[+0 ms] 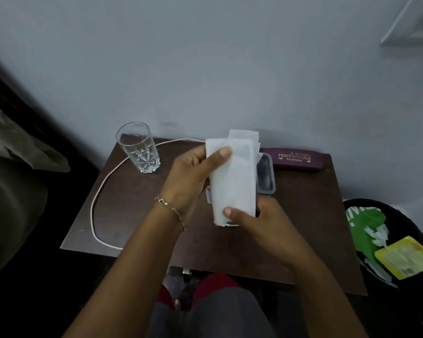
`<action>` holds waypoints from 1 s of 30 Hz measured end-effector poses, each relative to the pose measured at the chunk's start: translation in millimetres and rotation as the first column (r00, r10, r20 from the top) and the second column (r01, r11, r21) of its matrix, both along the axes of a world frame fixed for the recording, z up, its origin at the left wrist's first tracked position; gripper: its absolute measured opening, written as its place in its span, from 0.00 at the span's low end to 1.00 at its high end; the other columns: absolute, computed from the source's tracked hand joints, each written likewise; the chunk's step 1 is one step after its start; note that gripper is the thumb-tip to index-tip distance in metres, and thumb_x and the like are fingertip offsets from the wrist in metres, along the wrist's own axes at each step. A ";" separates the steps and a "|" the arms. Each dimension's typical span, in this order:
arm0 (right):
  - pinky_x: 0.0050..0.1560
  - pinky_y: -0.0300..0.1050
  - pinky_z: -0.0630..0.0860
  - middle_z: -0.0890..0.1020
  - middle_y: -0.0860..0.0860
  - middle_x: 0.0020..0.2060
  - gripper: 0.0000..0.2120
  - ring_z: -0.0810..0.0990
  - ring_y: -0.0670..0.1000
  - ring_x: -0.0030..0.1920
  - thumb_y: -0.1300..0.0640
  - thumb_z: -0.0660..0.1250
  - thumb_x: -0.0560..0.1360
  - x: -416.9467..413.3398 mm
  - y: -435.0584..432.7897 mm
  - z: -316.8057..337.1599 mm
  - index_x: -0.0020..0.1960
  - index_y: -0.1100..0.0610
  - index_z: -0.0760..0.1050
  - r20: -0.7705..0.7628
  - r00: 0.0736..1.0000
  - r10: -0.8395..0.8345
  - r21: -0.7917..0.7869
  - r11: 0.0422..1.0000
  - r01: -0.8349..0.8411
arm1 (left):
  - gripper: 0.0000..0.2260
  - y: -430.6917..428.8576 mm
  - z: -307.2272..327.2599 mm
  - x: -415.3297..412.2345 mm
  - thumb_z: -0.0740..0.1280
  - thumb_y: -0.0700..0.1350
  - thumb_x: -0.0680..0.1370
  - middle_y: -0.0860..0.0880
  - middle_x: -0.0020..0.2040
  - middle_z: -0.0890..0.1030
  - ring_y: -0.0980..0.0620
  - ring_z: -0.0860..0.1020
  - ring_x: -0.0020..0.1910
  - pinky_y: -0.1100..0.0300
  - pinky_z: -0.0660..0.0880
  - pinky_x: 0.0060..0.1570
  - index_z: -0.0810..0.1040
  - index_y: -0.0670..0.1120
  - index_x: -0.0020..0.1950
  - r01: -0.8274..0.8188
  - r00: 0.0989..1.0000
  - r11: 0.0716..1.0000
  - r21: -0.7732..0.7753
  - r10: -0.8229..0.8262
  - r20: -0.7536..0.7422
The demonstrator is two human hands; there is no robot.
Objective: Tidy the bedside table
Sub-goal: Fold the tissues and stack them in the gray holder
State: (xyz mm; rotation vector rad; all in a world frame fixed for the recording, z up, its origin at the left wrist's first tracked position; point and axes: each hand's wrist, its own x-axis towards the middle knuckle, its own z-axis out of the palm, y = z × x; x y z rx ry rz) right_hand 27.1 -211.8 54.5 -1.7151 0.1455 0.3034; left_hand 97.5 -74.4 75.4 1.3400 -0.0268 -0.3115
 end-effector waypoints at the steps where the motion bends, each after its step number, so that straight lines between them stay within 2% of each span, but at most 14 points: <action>1: 0.47 0.41 0.80 0.84 0.46 0.46 0.08 0.83 0.44 0.46 0.56 0.69 0.73 4.1 -3.9 -3.1 0.53 0.51 0.78 0.047 0.999 -0.026 -0.083 0.996 0.030 | 0.07 -2.2 0.3 5.1 0.70 0.45 0.71 0.49 0.44 0.84 0.53 0.80 0.45 0.56 0.76 0.47 0.83 0.45 0.47 -0.001 0.999 1.000 0.005 0.001 0.045; 4: 0.46 0.50 0.79 0.83 0.52 0.47 0.13 0.81 0.50 0.47 0.53 0.68 0.73 26.1 -17.0 -14.2 0.55 0.57 0.78 0.177 0.980 -0.088 -0.378 0.914 0.150 | 0.04 -7.6 4.7 19.2 0.69 0.38 0.72 0.54 0.39 0.84 0.58 0.80 0.42 0.65 0.77 0.42 0.82 0.45 0.44 -0.016 0.983 0.999 0.041 0.008 0.186; 7: 0.47 0.53 0.77 0.82 0.57 0.49 0.17 0.79 0.57 0.51 0.49 0.68 0.72 47.1 -25.1 -18.0 0.55 0.59 0.77 0.295 0.953 -0.067 -0.584 0.777 0.235 | 0.05 -8.7 4.9 32.4 0.69 0.37 0.72 0.57 0.38 0.84 0.60 0.80 0.41 0.67 0.76 0.41 0.82 0.45 0.44 -0.041 0.947 0.987 0.157 -0.012 0.322; 12: 0.51 0.51 0.68 0.82 0.58 0.46 0.17 0.77 0.58 0.50 0.47 0.69 0.71 62.0 -20.8 -19.6 0.52 0.59 0.78 0.318 0.946 0.052 -0.765 0.604 0.224 | 0.05 -6.5 -2.0 44.7 0.70 0.37 0.71 0.59 0.38 0.84 0.60 0.80 0.43 0.67 0.77 0.43 0.81 0.46 0.43 -0.055 0.915 0.974 0.218 -0.039 0.402; 18: 0.51 0.50 0.64 0.82 0.58 0.47 0.18 0.76 0.57 0.50 0.48 0.70 0.71 59.7 -13.0 -29.8 0.52 0.60 0.78 0.369 0.918 0.144 -0.829 0.499 0.254 | 0.07 -3.2 -10.1 44.3 0.71 0.36 0.70 0.59 0.38 0.84 0.61 0.80 0.43 0.68 0.75 0.44 0.82 0.47 0.45 -0.055 0.896 0.964 0.260 -0.066 0.438; 21: 0.52 0.51 0.65 0.82 0.60 0.48 0.19 0.77 0.59 0.50 0.50 0.72 0.69 59.4 -11.6 -30.1 0.53 0.63 0.78 0.397 0.901 0.175 -0.827 0.494 0.268 | 0.07 -3.9 -11.8 45.2 0.72 0.37 0.70 0.60 0.38 0.84 0.61 0.80 0.43 0.67 0.75 0.45 0.82 0.48 0.43 -0.032 0.894 0.955 0.295 -0.105 0.436; 23: 0.52 0.53 0.68 0.82 0.60 0.49 0.21 0.77 0.60 0.51 0.53 0.74 0.67 58.8 -10.6 -30.9 0.55 0.63 0.77 0.420 0.886 0.195 -0.799 0.541 0.260 | 0.07 -3.9 -14.2 46.3 0.72 0.38 0.69 0.57 0.40 0.84 0.58 0.80 0.43 0.64 0.77 0.46 0.82 0.50 0.42 -0.047 0.888 0.949 0.311 -0.102 0.448; 27: 0.48 0.46 0.66 0.82 0.52 0.50 0.18 0.74 0.55 0.53 0.52 0.73 0.68 56.7 -23.1 -31.0 0.56 0.54 0.77 0.417 0.895 0.157 -0.729 0.646 0.226 | 0.06 -5.9 -18.6 48.5 0.73 0.41 0.69 0.54 0.42 0.84 0.45 0.80 0.42 0.53 0.79 0.48 0.82 0.51 0.41 -0.109 0.885 0.942 0.317 -0.053 0.462; 30: 0.39 0.44 0.69 0.82 0.51 0.46 0.14 0.78 0.54 0.48 0.50 0.71 0.70 57.4 -33.5 -28.0 0.53 0.54 0.78 0.344 0.932 0.116 -0.731 0.656 0.189 | 0.06 -10.3 -16.0 49.3 0.74 0.42 0.68 0.53 0.43 0.84 0.38 0.79 0.45 0.47 0.78 0.49 0.82 0.53 0.41 -0.091 0.888 0.934 0.345 -0.080 0.452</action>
